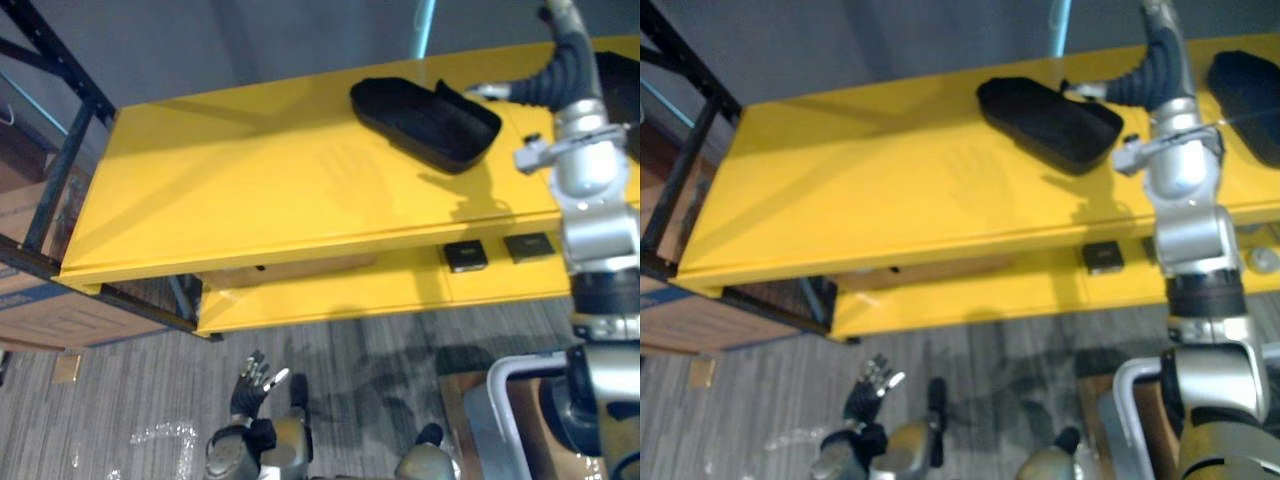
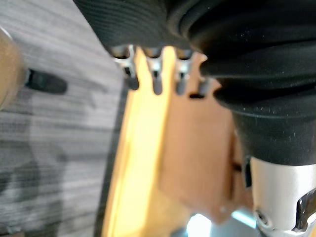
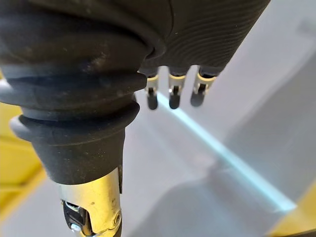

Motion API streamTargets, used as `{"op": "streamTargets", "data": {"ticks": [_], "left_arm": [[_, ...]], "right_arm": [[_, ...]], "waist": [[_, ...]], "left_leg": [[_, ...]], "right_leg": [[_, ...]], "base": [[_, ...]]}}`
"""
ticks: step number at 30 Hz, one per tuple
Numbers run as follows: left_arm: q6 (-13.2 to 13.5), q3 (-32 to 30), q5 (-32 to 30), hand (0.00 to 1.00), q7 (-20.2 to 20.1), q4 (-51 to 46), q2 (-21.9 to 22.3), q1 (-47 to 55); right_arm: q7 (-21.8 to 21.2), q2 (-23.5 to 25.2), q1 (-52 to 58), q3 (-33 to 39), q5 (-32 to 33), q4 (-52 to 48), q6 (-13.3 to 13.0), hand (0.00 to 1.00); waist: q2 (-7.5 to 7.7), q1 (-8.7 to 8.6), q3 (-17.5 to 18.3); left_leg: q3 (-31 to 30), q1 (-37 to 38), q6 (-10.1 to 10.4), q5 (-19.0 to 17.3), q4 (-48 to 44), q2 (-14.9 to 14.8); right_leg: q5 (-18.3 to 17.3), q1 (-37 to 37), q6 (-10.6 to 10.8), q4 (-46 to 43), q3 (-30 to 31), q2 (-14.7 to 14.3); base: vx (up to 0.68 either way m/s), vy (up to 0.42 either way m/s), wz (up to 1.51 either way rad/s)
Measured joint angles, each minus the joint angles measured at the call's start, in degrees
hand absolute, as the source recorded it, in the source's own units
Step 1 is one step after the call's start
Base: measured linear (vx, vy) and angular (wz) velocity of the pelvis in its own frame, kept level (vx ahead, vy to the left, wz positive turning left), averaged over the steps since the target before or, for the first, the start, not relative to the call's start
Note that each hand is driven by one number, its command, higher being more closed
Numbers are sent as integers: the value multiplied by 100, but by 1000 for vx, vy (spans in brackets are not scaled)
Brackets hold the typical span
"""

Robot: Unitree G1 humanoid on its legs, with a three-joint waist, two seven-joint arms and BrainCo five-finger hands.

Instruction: Walk over and take plastic housings, then place them on the shelf

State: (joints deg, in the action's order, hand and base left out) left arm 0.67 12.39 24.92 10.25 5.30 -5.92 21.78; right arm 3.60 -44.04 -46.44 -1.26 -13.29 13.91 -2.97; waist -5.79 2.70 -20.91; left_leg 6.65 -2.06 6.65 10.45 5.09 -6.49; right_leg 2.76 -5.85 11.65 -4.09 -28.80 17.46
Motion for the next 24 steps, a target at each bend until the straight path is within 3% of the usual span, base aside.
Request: {"op": "streamTargets", "data": {"ticks": [5,13,16,19,24], "left_arm": [[1,26,0,0,-3,41,-93,31],[26,227,1,0,-37,291,-287,35],[25,229,0,0,-41,389,-319,54],[26,233,0,0,-62,429,-321,63],[29,230,1,0,-190,431,-457,63]], "right_arm": [[-104,-585,37,-394,-338,548,-92,0],[-347,-588,31,-1091,-459,1229,-235,0],[-399,-591,30,-1337,-608,1385,-432,0],[-569,-594,28,-1547,-672,1410,-577,0],[-1084,-595,19,-1958,-672,1446,-597,0]], "waist": [[24,-22,43],[166,48,321],[164,72,324],[161,77,327],[164,186,328]], "left_leg": [[36,-5,-2,31,2,-82],[38,5,25,49,3,-164],[33,8,34,19,3,-238],[76,6,35,18,3,-248],[205,-15,30,23,2,-232]], "right_leg": [[137,-22,-64,148,49,-118],[103,-35,-119,129,43,-196],[68,-31,-175,131,51,-270],[87,-30,-152,154,55,-274],[179,-31,-125,283,64,-255]], "base": [[9,-28,-5],[-14,-31,0],[-87,-22,-3],[-84,-3,-3],[-23,6,-2]]}}
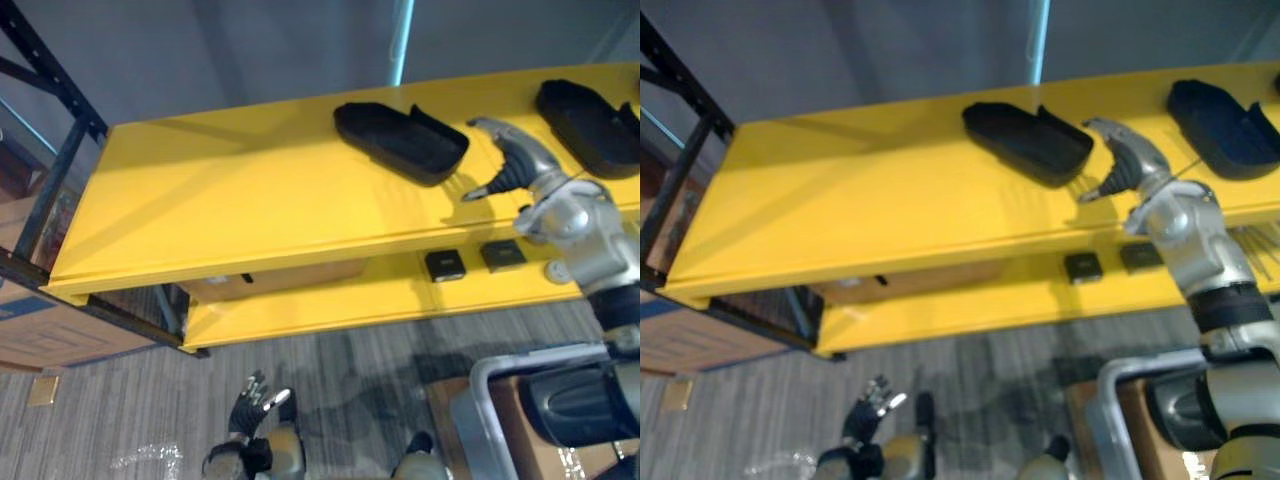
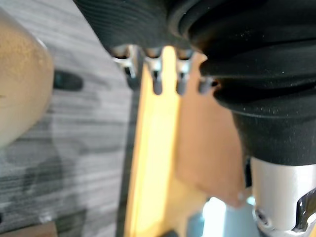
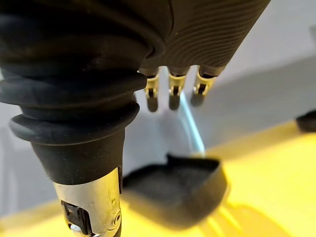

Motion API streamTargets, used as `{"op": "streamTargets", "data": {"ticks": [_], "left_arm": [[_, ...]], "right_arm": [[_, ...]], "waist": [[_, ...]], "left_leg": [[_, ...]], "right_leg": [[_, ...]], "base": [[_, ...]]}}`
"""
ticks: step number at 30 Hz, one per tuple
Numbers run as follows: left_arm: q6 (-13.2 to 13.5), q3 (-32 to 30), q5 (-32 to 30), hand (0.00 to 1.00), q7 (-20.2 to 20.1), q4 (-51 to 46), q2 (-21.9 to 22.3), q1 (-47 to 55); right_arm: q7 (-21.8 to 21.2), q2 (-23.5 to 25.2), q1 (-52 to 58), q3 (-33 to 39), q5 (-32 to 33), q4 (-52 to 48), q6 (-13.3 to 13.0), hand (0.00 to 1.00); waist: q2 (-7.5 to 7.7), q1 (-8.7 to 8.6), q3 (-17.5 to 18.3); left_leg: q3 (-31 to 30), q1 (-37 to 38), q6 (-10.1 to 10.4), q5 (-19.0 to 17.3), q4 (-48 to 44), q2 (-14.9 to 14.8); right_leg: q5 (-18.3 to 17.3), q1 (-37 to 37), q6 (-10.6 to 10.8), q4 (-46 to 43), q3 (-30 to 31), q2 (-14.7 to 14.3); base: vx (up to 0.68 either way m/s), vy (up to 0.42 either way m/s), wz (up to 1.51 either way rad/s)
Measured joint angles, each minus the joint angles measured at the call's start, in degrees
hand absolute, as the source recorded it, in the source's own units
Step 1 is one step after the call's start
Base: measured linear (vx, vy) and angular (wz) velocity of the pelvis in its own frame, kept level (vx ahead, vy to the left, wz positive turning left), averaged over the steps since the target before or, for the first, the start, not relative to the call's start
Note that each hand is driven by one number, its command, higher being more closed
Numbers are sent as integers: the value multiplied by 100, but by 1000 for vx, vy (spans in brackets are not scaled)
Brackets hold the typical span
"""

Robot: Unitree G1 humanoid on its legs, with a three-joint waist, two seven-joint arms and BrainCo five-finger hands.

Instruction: Walk over and take plastic housings, then place them on the shelf

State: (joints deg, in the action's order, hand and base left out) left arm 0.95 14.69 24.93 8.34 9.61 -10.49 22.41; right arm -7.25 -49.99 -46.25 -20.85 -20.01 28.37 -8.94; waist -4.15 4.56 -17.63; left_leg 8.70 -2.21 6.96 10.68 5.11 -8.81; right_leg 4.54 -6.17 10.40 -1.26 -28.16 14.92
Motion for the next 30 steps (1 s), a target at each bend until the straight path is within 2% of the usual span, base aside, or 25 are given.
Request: {"op": "streamTargets", "data": {"ticks": [4,9,12,14,19,25,30], "left_arm": [[3,-35,-2,0,-15,-4,-31,-6],[3,-40,-2,0,-51,-15,-30,-6],[2,-40,-2,0,-57,-41,-27,-6],[3,-40,-2,0,-59,-72,-27,-9],[3,-38,1,0,-59,-74,-26,-28],[3,-40,139,0,-71,-221,-21,-76],[7,-49,229,0,-117,-220,-21,-187]], "right_arm": [[-288,0,-24,-80,19,185,6,0],[-328,1,-249,-101,17,569,-24,0],[-240,1,-454,-108,-2,803,-29,0],[35,1,-527,-118,-132,972,-19,0],[364,1,-675,-121,-286,1251,3,0],[364,-60,-1146,-257,-358,1371,2,0],[370,-178,-1456,-373,-384,1378,-31,0]], "waist": [[1,81,-1],[1,103,-1],[0,105,-2],[-6,108,-5],[-63,113,-40],[-210,114,-286],[-214,143,-523]], "left_leg": [[-10,-25,-26,37,0,12],[-34,-64,-6,55,-1,14],[-40,-65,-6,55,-1,13],[-60,-73,-6,55,-1,13],[-130,-100,-29,36,-1,19],[-151,-215,-24,39,-5,64],[-133,-311,-63,127,-35,178]], "right_leg": [[14,1,-19,-1,-11,8],[21,11,-8,-16,-51,9],[1,14,-8,-36,-58,10],[-36,27,-8,-95,-74,23],[-98,27,-30,-132,-132,30],[-178,231,-4,-357,-126,126],[-350,555,37,-868,-11,358]], "base": [[20,-5,3],[15,-11,4],[0,0,0],[-25,-11,4],[-40,-9,6],[-38,1,2],[-5,5,2]]}}
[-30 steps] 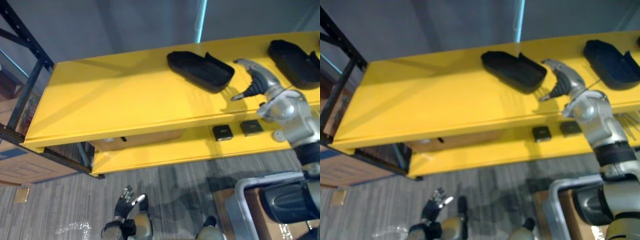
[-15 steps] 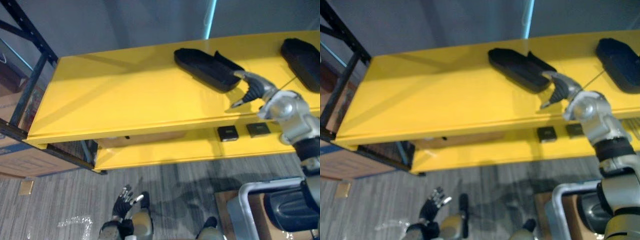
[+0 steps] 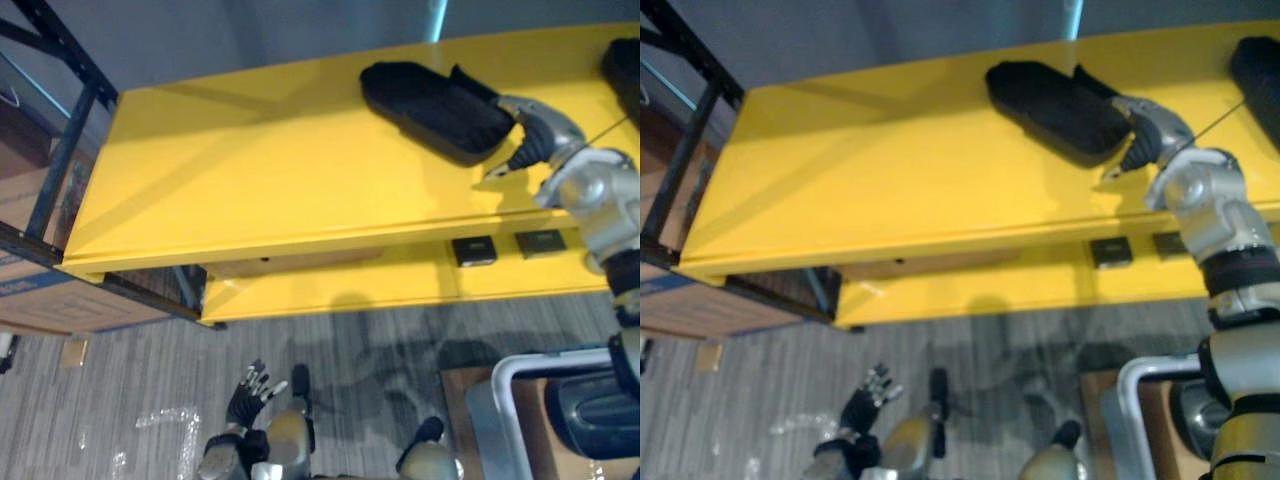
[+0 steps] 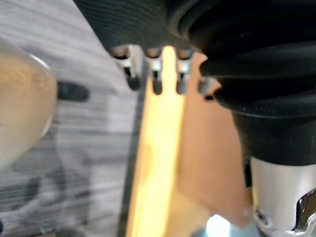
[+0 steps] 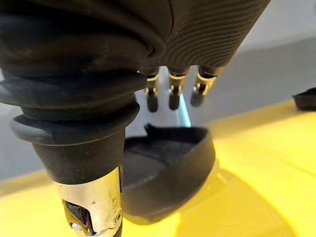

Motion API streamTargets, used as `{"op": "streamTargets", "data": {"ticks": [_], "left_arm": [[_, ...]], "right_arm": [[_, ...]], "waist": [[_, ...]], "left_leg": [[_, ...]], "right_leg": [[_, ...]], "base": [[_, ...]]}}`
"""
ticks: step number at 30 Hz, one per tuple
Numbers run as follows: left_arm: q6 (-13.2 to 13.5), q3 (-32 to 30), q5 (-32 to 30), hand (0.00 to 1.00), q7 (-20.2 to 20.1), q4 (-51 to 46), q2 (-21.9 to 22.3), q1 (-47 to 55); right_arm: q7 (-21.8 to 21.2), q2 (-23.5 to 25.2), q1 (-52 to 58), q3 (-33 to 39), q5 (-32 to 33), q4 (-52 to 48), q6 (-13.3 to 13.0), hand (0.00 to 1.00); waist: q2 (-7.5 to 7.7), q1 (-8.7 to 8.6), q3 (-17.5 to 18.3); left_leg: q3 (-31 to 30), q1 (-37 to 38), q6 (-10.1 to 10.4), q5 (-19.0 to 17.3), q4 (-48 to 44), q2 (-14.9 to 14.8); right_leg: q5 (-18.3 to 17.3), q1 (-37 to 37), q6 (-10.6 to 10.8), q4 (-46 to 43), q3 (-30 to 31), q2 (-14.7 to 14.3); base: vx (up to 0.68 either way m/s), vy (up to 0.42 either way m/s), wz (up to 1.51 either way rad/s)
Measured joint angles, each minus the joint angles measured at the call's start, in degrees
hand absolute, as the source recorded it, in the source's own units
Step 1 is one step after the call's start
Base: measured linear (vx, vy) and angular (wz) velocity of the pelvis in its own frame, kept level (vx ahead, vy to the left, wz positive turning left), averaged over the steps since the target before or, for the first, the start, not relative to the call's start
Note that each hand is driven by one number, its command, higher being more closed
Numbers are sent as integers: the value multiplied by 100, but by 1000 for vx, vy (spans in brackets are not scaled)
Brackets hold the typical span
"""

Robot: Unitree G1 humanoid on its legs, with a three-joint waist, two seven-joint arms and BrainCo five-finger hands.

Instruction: Walk over and take plastic housings, then place them on the shelf

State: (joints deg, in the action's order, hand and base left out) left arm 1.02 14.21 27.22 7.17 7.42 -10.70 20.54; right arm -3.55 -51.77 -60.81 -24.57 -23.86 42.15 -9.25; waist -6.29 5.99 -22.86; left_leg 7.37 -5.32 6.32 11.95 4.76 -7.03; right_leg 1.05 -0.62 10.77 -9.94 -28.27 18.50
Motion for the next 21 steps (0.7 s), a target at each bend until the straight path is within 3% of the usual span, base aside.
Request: {"op": "streamTargets", "data": {"ticks": [4,9,10,21], "left_arm": [[6,1,-1,0,-14,-5,0,-103],[6,17,2,0,-22,-6,0,-194],[7,15,2,0,-21,-5,0,-192],[10,14,166,0,-10,-191,-2,-196]], "right_arm": [[12,-2,-157,-221,5,2,-67,0],[-11,-340,-305,-366,57,-74,-177,0],[-19,-348,-305,-375,55,-88,-177,100],[-359,-489,-302,-601,-128,-310,-204,100]], "waist": [[-7,24,-34],[-160,123,-245],[-176,132,-262],[-179,145,-267]], "left_leg": [[-20,7,0,0,-2,37],[-46,15,16,3,-1,-2],[-34,-11,23,8,-1,-13],[27,-70,36,23,-2,-27]], "right_leg": [[-140,74,11,-218,15,86],[-354,209,-55,-535,39,113],[-381,283,-68,-582,75,115],[-373,454,-59,-687,174,121]], "base": [[-4,-17,2],[-69,-38,-1],[-87,-38,-9],[-11,-24,-3]]}}
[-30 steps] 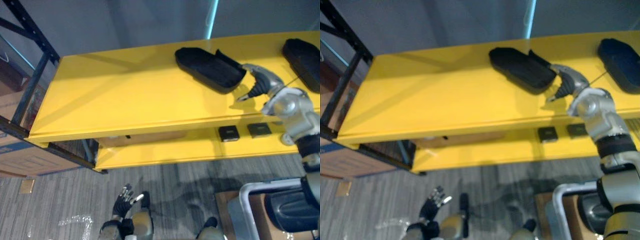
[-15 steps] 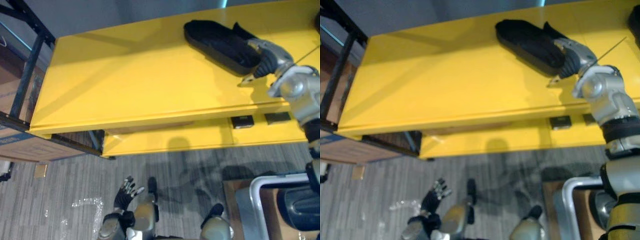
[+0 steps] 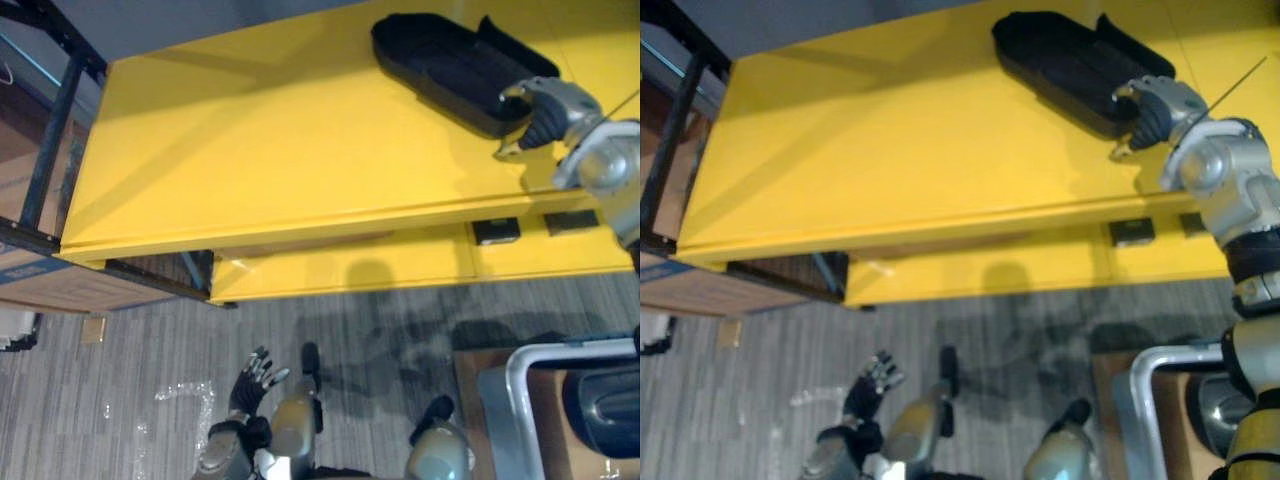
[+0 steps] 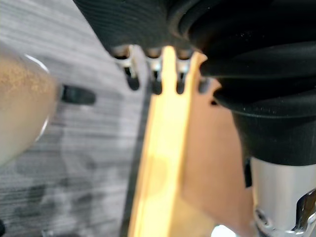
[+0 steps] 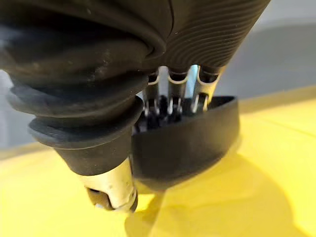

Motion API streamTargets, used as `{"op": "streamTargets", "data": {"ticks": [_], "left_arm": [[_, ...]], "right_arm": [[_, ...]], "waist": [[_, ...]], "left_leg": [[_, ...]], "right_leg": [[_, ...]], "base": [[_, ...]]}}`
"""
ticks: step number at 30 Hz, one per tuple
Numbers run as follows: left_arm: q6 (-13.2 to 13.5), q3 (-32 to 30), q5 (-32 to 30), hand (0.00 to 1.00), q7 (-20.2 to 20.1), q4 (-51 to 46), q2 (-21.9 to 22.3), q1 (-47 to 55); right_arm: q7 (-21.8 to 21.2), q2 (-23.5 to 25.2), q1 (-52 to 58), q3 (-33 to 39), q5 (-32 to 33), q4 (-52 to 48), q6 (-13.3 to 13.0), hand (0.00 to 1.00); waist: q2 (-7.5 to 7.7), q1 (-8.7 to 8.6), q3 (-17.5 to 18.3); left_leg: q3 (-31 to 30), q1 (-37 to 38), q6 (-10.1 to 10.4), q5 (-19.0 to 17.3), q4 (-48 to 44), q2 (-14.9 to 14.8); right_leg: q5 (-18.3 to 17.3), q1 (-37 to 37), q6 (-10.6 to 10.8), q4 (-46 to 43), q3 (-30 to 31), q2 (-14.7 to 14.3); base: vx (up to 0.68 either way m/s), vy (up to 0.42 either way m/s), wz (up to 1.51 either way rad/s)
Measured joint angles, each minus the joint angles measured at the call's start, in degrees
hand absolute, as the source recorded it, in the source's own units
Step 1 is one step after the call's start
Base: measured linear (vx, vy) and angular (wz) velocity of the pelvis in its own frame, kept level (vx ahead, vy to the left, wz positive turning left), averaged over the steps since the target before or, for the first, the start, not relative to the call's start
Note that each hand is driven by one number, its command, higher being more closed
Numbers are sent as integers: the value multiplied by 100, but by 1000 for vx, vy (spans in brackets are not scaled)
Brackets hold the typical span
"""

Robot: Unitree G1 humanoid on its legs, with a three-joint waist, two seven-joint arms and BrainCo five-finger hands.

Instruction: Walk over and take plastic housings, then place them on the shelf

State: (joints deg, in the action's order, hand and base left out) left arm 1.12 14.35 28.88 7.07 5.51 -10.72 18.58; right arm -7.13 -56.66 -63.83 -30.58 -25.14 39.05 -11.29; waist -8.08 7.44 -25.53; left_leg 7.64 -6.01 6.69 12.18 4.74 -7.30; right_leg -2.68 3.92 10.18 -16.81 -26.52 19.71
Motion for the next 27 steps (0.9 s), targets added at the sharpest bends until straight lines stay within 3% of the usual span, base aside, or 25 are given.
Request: {"op": "streamTargets", "data": {"ticks": [21,27], "left_arm": [[-3,13,0,0,71,-27,-2,0],[-4,19,-1,0,67,-28,-1,1]], "right_arm": [[211,52,189,-91,-41,-329,160,100],[210,78,193,-98,-395,-531,-239,100]], "waist": [[32,17,-60],[27,19,-63]], "left_leg": [[100,35,1,-1,0,-4],[106,34,1,-1,0,-3]], "right_leg": [[5,27,3,3,78,-2],[-2,78,-3,-48,120,7]], "base": [[-3,-2,0],[-8,-7,-1]]}}
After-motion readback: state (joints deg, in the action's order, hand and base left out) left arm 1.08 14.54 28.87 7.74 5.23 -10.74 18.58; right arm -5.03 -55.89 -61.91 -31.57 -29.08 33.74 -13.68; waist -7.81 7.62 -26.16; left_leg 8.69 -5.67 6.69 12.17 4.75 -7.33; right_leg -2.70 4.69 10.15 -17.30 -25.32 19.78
